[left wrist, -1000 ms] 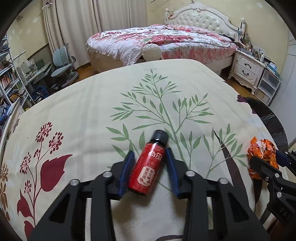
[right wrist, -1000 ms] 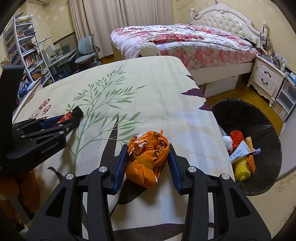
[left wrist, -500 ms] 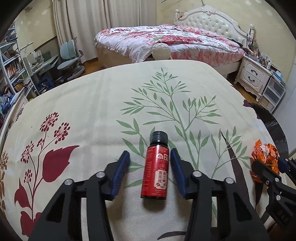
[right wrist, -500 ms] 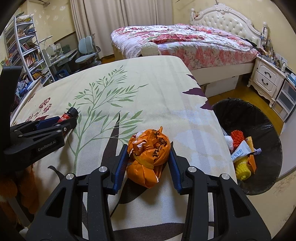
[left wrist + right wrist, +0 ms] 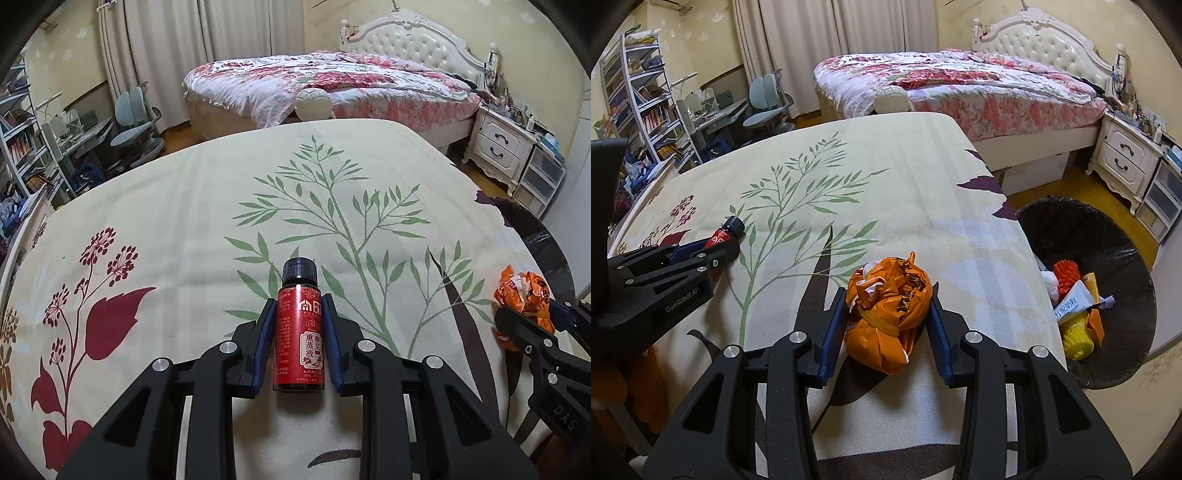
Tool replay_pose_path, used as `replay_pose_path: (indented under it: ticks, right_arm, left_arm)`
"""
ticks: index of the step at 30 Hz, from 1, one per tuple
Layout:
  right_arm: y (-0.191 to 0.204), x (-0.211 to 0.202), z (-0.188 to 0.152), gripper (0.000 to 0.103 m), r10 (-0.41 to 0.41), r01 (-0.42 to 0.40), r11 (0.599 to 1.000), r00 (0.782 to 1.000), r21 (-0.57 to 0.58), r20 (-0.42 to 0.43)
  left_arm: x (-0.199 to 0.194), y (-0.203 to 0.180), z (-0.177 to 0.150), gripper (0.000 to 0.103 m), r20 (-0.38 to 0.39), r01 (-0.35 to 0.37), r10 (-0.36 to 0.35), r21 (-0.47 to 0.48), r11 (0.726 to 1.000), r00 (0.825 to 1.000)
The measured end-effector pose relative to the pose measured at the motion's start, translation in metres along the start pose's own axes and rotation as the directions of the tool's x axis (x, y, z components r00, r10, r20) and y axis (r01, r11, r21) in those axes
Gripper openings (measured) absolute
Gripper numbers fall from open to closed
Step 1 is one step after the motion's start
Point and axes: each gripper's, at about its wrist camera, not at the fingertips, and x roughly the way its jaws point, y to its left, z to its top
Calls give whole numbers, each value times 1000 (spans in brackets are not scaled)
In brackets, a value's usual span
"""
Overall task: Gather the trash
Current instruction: 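Carry the red can and orange bag over the black bin with both grippers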
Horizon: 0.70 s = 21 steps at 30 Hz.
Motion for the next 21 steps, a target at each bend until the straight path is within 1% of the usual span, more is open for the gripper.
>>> replay_pose_path:
  ticks: [8,16,21]
  right_arm:
    - [1,-5,-1,40,7,-7,1000,1000,2,16]
    - [-6,-21,2,40,3,-4,1000,999,10,53]
    - [-17,-33,5,40,-18,17,1000,996,22,83]
  left_arm:
    - [-9,-2,-6,27,1,-1,1,-37,999,1000]
    - [-25,-13,-4,27,39,12,-11,-41,999,999]
    - [-37,-26,0,27,68,34,-32,-28,999,997]
